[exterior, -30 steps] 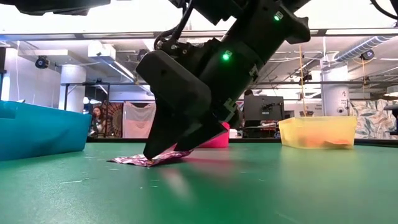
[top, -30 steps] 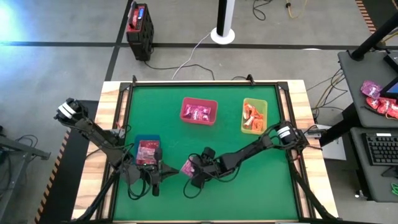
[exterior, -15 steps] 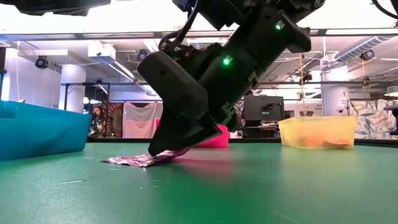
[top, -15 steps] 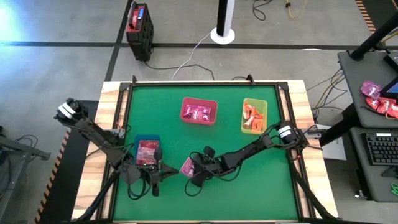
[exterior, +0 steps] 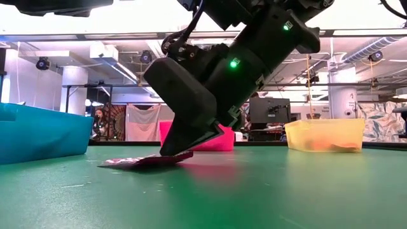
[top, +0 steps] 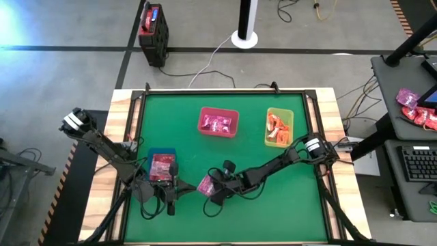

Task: Sort candy by brand, put in halloween buckets
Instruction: Put the violet candy into the red bin

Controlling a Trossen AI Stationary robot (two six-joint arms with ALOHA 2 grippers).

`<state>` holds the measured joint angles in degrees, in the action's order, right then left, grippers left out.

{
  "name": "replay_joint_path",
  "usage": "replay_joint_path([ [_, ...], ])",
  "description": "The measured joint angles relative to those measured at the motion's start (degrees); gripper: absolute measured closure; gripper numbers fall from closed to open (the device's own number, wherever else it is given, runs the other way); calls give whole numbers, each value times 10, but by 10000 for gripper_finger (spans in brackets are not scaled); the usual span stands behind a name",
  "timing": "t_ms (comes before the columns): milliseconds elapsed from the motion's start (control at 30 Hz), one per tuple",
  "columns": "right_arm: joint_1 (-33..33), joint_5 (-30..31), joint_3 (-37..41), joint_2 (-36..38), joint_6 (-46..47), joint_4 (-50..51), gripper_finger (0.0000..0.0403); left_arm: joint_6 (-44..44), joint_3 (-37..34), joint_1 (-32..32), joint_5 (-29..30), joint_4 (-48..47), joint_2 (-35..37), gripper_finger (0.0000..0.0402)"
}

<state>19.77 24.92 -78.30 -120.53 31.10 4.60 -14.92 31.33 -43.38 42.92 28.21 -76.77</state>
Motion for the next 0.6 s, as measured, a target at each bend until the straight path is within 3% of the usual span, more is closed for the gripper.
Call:
replay_joint_path([
  [167,2,-3,2,18,-19,17,394,20,0,0,0,-18,0,402],
  [333,6,0,2,61,-11,102,394,83,-1,17,-6,-81,0,402],
  [500,14,1,2,105,-4,185,394,127,-1,80,-123,-135,-1,402],
  [600,16,4,5,127,64,218,394,144,-1,120,-176,-152,-12,402],
])
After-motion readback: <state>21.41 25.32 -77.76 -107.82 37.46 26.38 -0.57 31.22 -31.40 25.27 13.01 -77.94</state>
